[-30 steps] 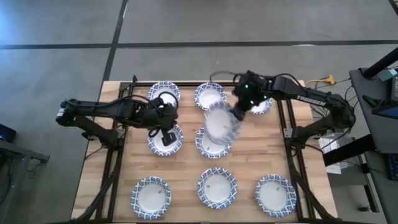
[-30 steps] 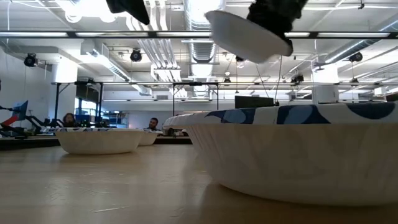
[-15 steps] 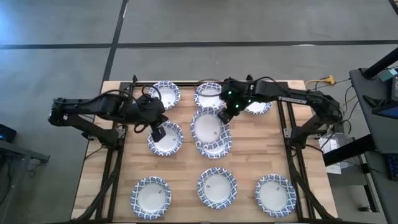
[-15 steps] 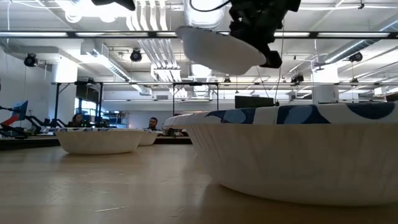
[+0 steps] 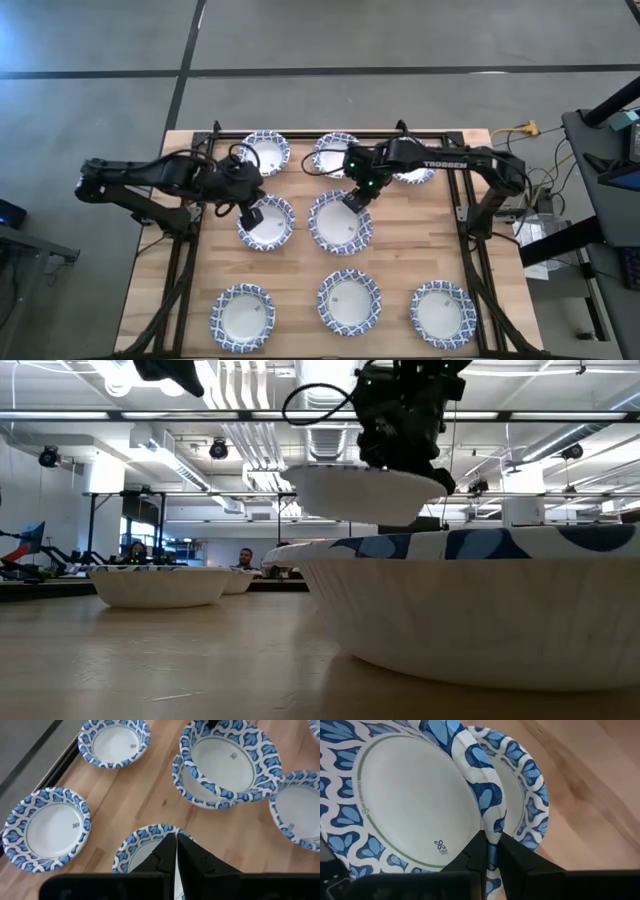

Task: Nest bowls inside each other
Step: Stack the white patterned bowl on top of the center white patterned bowl

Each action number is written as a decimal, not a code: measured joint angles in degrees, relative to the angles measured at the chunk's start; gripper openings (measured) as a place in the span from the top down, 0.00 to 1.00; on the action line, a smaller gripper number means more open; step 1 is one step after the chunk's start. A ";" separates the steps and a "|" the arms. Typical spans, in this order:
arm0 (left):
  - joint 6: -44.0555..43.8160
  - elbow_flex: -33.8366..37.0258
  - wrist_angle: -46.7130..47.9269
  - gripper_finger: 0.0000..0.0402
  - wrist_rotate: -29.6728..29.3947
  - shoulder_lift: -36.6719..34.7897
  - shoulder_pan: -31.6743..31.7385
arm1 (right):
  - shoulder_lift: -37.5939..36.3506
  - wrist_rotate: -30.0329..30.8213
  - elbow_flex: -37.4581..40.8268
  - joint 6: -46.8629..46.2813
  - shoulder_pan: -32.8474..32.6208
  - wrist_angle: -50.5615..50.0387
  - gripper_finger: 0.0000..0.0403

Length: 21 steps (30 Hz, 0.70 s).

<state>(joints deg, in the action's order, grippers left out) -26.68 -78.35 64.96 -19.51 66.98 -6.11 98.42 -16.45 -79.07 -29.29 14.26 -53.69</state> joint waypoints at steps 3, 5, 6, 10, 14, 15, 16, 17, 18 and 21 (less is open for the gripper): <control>-0.02 0.48 -0.09 1.00 0.11 0.52 0.00 | 1.16 -0.04 0.00 0.64 -0.14 -0.22 0.92; -0.02 0.62 -0.40 1.00 0.26 0.76 0.00 | 1.75 0.06 0.02 0.78 -0.15 -0.76 0.92; -0.02 0.72 -0.36 1.00 0.40 0.88 0.00 | 1.94 0.26 0.02 0.80 -0.11 -0.77 0.92; 0.01 0.77 -0.58 1.00 1.05 1.25 0.00 | 2.49 2.61 0.12 1.97 -0.37 -1.50 0.92; 0.02 0.92 -1.53 1.00 1.07 1.25 0.00 | 3.94 3.02 0.20 2.78 -0.53 -2.29 0.92; 0.02 0.94 -1.64 1.00 1.07 1.25 0.00 | 4.32 3.02 0.20 2.89 -0.53 -2.30 0.92; 0.02 0.96 -1.67 1.00 1.09 1.25 0.00 | 4.84 3.04 0.20 3.11 -0.50 -2.43 0.92; 0.01 0.96 -1.73 1.00 1.09 1.25 0.00 | 5.34 3.04 0.18 3.33 -0.48 -2.41 0.92; 0.00 0.96 -1.76 1.00 1.09 1.25 0.00 | 5.73 3.06 0.20 3.38 -0.48 -2.36 0.92; -0.07 0.96 -1.74 1.00 1.92 1.25 0.00 | 6.67 3.19 0.22 3.77 -0.48 -2.26 0.92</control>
<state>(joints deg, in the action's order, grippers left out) -26.75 -77.38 63.22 -17.58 68.23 -6.11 105.09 -13.26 -78.85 -25.52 13.79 -55.95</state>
